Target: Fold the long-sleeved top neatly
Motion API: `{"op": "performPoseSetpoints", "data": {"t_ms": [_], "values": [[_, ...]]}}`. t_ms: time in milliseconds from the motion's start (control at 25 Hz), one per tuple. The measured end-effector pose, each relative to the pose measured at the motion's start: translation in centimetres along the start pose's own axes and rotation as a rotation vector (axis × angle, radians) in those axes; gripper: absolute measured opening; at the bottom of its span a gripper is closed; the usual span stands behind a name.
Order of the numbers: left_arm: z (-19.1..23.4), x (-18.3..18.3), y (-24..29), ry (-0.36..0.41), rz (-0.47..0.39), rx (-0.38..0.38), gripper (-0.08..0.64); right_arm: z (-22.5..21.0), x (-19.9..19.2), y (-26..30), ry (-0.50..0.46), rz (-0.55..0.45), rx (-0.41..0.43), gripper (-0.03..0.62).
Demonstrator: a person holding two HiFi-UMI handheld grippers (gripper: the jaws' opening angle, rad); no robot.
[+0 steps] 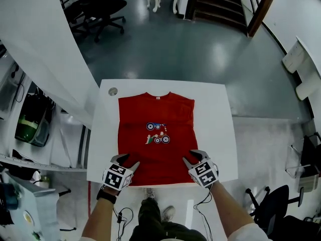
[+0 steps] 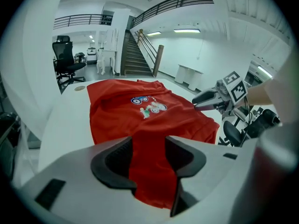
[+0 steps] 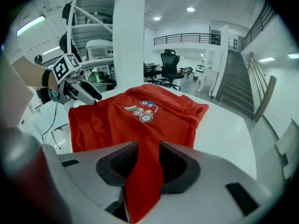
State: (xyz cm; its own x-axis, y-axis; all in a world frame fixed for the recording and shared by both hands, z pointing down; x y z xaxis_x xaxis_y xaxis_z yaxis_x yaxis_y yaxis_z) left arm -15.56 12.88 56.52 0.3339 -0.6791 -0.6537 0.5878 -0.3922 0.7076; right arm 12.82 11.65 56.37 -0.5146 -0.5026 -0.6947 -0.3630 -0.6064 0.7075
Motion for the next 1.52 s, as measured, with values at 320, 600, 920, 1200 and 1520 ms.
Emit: {"op": "performPoseSetpoints", "data": {"t_ms": [320,600,920,1200,1520], "values": [[-3.3,-3.4,-1.5,0.061,0.021,0.022,0.219,1.8,-4.0,-3.3,0.011,0.018,0.006,0.155],[-5.0,-5.2,-2.4,0.089,0.022,0.053,0.221,2.8,-5.9,-5.4,0.0,-0.013,-0.002,0.152],[-6.3,-6.4,-3.5,0.14,0.012,0.082,0.222,4.1,-7.6,-6.8,-0.005,0.0,0.006,0.152],[-6.3,-7.3,-4.9,0.206,-0.032,0.172,0.224,4.3,-8.5,-7.7,-0.006,-0.015,-0.004,0.152],[-6.4,-9.6,-4.1,0.245,0.07,0.19,0.213,4.7,-9.3,-7.9,-0.045,-0.002,-0.023,0.149]]}}
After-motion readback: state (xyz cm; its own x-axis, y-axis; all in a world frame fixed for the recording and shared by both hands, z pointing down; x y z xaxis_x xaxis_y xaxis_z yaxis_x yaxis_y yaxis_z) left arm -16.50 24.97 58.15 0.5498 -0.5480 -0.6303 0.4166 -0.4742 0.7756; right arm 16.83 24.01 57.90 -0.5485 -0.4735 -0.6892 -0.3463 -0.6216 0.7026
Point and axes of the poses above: the fingertips, and each gripper's own axes: y forward along the fingers, z to its left, x out of its top, the point moved 6 cm from there along -y, backward along the fingers, and after that the axes turned 7 degrees about -x, right-handed, at the moved point
